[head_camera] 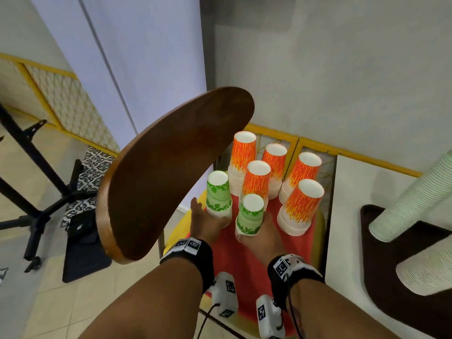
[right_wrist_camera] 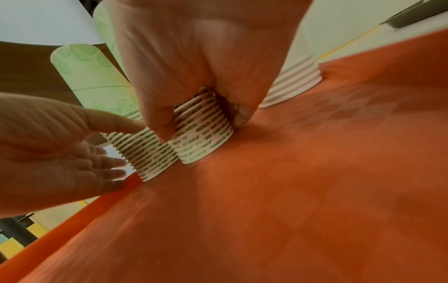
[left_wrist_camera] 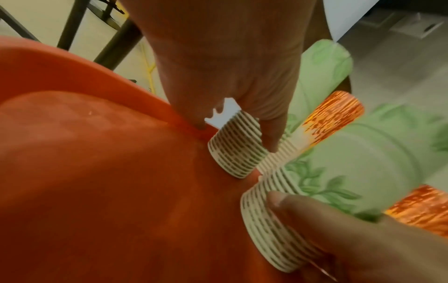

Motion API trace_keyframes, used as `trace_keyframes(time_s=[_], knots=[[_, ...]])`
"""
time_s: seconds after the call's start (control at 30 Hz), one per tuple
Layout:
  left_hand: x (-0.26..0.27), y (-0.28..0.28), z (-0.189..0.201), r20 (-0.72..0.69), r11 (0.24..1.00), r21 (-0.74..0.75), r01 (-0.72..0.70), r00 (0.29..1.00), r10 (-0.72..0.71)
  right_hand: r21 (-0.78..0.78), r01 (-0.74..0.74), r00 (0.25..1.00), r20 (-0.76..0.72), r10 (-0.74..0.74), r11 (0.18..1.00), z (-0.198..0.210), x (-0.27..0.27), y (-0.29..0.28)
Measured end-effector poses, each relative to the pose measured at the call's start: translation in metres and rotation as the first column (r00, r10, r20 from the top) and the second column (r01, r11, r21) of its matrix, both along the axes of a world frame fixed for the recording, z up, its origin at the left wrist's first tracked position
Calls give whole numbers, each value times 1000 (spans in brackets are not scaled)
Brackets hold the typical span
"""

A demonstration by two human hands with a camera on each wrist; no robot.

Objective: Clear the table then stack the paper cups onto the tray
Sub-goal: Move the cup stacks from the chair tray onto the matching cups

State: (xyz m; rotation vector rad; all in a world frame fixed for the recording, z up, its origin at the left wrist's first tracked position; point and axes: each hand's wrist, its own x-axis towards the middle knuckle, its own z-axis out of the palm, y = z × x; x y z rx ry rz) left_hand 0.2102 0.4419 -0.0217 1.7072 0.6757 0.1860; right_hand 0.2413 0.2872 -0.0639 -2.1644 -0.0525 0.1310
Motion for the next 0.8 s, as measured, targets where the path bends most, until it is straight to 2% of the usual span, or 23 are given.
trace_keyframes(time_s=[0.07, 0.2, 0.33, 0.47, 0.67, 0.8], knots=[[10, 3, -12, 19, 997, 54, 63, 998, -64, 11, -32, 999, -1, 32, 999, -15, 8, -4], [27, 9, -41, 28, 978, 171, 121, 991, -128, 24, -41, 998, 53, 40, 999, -14, 9, -8], [21, -2, -38, 110, 965, 212, 154, 978, -180, 50, -57, 996, 75, 53, 997, -13, 5, -12], [10, -12, -31, 136, 961, 253, 109, 980, -147, 46, -51, 996, 77, 47, 998, -2, -5, -23], [-17, -50, 12, 303, 976, 145, 163, 932, -201, 89, -35, 993, 116, 24, 995, 50, -39, -57], [-35, -91, 20, 289, 986, 76, 146, 944, -161, 148, -25, 984, 178, -2, 989, 74, -58, -101]])
